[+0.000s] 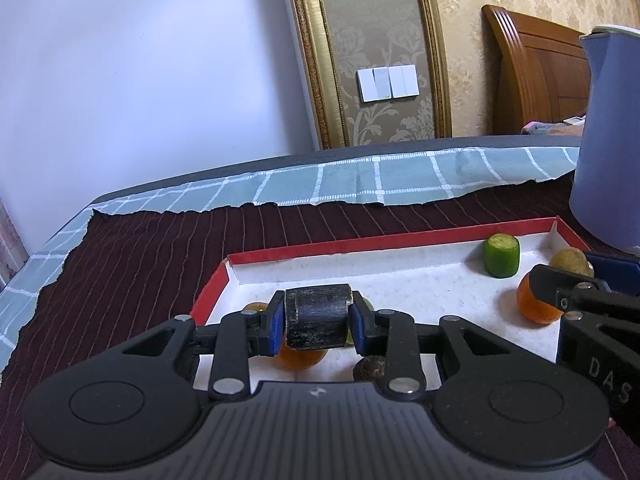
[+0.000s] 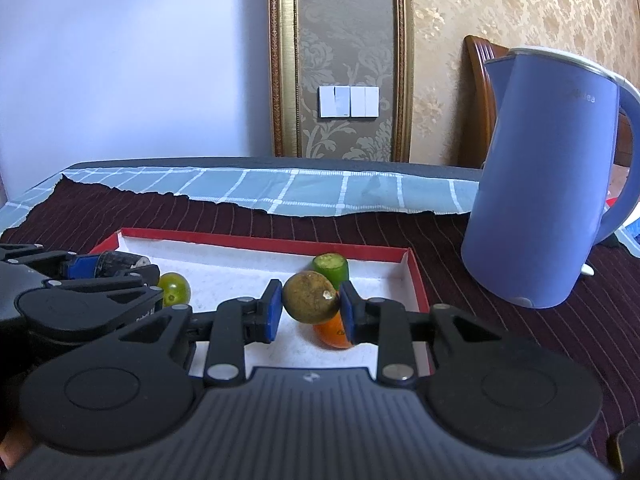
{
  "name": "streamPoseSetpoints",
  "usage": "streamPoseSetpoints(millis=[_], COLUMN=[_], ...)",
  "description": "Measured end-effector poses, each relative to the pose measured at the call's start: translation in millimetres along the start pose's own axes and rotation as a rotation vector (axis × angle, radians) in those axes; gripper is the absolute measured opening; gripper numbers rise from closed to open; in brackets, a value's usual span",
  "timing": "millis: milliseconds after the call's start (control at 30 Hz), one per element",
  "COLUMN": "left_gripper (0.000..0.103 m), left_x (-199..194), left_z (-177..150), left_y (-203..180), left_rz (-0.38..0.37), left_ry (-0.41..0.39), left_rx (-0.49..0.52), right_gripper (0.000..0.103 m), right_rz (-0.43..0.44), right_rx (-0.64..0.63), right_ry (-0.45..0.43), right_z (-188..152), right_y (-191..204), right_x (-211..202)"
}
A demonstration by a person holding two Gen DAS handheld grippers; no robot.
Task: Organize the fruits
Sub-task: 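Lift the dark cylindrical piece and brown round fruit and carry them over the tray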
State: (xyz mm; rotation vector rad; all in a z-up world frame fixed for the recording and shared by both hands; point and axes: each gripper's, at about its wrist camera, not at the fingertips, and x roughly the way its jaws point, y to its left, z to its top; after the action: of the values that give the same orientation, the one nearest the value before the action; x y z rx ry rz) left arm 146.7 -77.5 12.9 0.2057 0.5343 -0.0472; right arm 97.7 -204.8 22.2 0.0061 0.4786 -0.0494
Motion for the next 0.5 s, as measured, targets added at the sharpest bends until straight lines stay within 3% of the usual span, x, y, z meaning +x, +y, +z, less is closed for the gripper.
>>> streamPoseSetpoints(millis=[500], left_gripper=[0.032], left_x=[16], left_z=[7], left_y=[-2], left_rz=[0.002], left_ry=[-0.002], left_rx=[-0.011], right_gripper=[0.028], right_rz=[-0.017], right_rx=[-0.005], right_ry=[0.009], right_z=[10], right_y=[-4], right_x=[19])
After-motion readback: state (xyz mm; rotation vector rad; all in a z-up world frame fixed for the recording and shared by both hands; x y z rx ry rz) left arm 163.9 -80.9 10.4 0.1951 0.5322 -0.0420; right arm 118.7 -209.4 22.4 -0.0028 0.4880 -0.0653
